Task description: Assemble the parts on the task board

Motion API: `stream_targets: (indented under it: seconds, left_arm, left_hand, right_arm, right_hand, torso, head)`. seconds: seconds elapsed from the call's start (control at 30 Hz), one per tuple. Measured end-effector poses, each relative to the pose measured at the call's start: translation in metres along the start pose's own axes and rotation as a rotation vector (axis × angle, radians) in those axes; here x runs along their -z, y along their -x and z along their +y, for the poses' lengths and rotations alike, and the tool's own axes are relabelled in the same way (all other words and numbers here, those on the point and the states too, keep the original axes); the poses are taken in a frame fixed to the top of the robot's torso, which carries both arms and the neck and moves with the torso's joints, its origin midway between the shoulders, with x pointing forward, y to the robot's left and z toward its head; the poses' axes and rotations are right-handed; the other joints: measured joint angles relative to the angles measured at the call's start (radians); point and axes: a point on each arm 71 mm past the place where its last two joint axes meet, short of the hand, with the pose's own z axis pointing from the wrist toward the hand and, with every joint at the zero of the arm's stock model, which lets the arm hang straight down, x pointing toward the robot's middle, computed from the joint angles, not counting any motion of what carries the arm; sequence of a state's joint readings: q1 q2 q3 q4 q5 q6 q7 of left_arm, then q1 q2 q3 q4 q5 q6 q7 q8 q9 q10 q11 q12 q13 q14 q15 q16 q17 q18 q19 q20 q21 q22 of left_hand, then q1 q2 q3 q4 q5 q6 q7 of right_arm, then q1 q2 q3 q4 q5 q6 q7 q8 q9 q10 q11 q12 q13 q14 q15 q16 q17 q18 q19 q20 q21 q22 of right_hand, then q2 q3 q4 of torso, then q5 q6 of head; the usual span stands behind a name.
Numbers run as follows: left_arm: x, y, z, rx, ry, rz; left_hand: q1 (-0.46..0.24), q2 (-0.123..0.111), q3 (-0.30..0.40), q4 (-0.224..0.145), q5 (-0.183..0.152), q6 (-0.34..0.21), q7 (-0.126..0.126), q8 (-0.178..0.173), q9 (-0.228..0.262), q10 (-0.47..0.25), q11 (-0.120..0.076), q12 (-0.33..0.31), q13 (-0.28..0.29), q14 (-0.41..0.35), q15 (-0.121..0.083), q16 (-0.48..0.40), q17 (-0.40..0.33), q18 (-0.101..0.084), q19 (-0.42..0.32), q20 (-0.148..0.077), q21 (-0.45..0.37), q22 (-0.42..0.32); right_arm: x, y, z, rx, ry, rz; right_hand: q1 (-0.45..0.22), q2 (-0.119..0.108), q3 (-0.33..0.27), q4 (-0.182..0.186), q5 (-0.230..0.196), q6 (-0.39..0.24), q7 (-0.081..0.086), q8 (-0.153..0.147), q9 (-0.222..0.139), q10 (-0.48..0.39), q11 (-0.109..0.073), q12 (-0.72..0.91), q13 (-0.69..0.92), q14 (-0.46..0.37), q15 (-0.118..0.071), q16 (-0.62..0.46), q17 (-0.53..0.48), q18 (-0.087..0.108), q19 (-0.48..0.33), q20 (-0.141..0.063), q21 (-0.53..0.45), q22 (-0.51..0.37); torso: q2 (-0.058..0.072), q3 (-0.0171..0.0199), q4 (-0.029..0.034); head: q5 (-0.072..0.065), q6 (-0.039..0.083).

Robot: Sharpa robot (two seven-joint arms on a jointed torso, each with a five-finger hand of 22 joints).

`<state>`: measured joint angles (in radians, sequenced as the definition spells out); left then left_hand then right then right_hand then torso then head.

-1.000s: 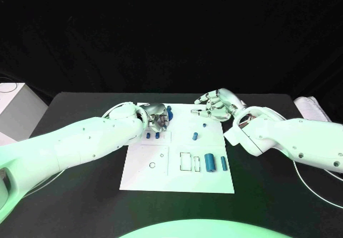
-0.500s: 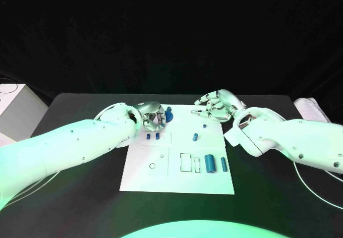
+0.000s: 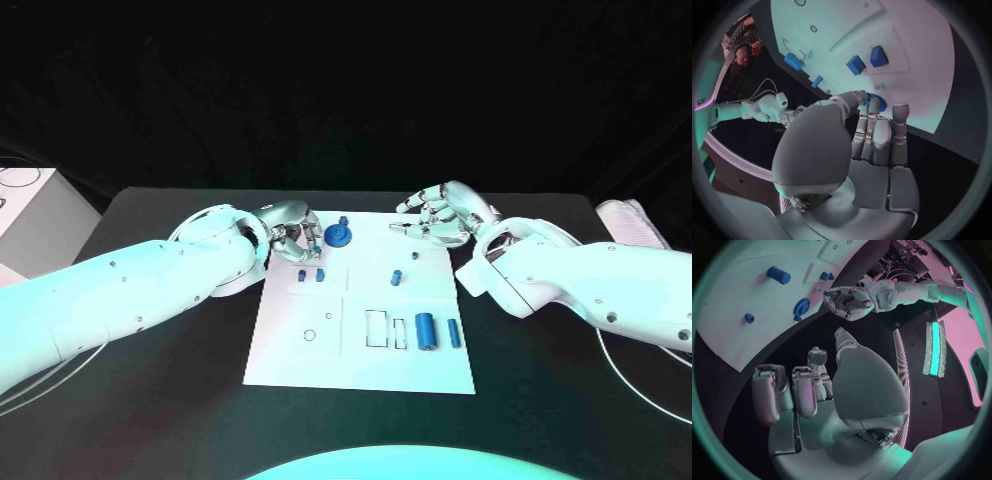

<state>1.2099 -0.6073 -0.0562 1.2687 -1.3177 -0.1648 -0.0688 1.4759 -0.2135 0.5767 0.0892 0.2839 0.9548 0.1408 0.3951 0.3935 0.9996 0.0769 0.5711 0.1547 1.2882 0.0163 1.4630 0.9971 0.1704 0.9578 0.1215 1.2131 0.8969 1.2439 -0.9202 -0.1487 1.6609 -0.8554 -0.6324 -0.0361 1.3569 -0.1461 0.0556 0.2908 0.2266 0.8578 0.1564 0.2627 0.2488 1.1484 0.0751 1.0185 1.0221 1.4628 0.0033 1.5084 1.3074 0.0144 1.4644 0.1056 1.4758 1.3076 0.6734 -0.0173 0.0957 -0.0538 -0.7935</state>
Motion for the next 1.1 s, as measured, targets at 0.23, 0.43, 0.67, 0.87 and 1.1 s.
stream_targets:
  seconds: [0.23,0.43,0.67,0.87,1.1]
  left_arm:
    - [0.001,0.002,0.011,0.0,0.03,0.008]
    - [0.001,0.002,0.015,-0.002,0.045,0.013]
    - [-0.002,0.002,0.015,-0.006,0.051,0.02]
    - [-0.005,0.0,0.013,-0.008,0.051,0.03]
    - [-0.007,-0.002,0.01,-0.009,0.047,0.039]
  left_hand:
    - [0.0,0.0,0.0,0.0,0.0,0.001,-0.002,0.0,0.0,0.003,0.003,0.0,0.0,0.0,0.0,0.0,-0.002,0.0,0.0,0.0,0.0,0.0]
    - [0.0,0.0,0.0,0.0,0.0,0.001,-0.002,-0.001,0.0,0.003,0.003,0.0,0.0,0.0,0.0,0.0,-0.002,0.0,0.0,0.0,0.0,0.0]
    - [0.0,0.0,0.0,0.0,0.0,0.001,-0.002,-0.001,0.0,0.003,0.003,-0.006,0.0,0.0,0.0,0.0,-0.002,0.0,0.0,0.0,0.0,0.0]
    - [0.0,0.0,0.0,0.0,0.0,0.001,-0.002,-0.004,0.0,0.003,0.003,-0.006,0.0,0.0,0.0,0.0,-0.002,0.0,0.0,0.0,0.0,0.0]
    - [0.0,0.0,0.0,0.0,0.0,0.005,0.002,-0.006,-0.001,0.003,0.003,-0.006,0.0,0.0,0.0,0.0,-0.002,0.0,0.0,0.0,0.0,0.0]
  right_arm:
    - [0.0,0.0,0.0,0.0,-0.001,0.0]
    - [0.0,0.0,0.0,0.001,-0.002,0.0]
    - [0.0,0.0,0.0,0.0,-0.002,0.0]
    - [0.0,0.0,0.0,0.0,-0.002,0.001]
    - [0.0,0.0,0.0,0.0,-0.001,0.001]
  right_hand:
    - [0.0,0.0,0.0,0.0,0.0,0.0,0.0,0.0,0.0,0.001,0.001,0.0,0.0,0.0,0.0,0.0,0.0,0.0,0.0,0.0,0.0,0.0]
    - [0.0,0.0,0.0,0.0,0.0,0.0,0.0,0.0,0.0,0.001,0.001,0.0,0.0,0.0,0.0,0.0,0.0,0.0,0.0,0.0,0.0,0.0]
    - [0.0,0.0,0.0,0.0,0.0,0.0,0.0,0.0,0.0,0.002,0.002,-0.006,-0.006,0.004,-0.004,0.0,0.0,0.0,0.0,0.0,0.0,0.0]
    - [0.0,0.0,0.0,0.0,0.0,0.0,0.0,0.0,0.0,-0.001,-0.001,-0.006,-0.006,0.004,-0.004,0.0,0.0,0.0,0.0,0.0,0.0,0.0]
    - [0.0,0.0,0.0,0.0,0.0,0.0,0.0,0.0,0.0,-0.001,-0.001,-0.006,-0.006,0.004,-0.004,0.0,0.0,0.0,0.0,0.0,0.0,0.0]
  torso:
    - [0.002,0.0,-0.0007]
    - [0.003,0.0001,-0.0026]
    - [0.003,0.0005,-0.0029]
    - [0.003,0.0011,-0.0032]
    - [0.003,0.0011,-0.0031]
  head:
    - [0.004,0.0]
    - [0.007,-0.001]
    - [0.006,-0.002]
    - [0.006,-0.005]
    - [0.005,-0.005]
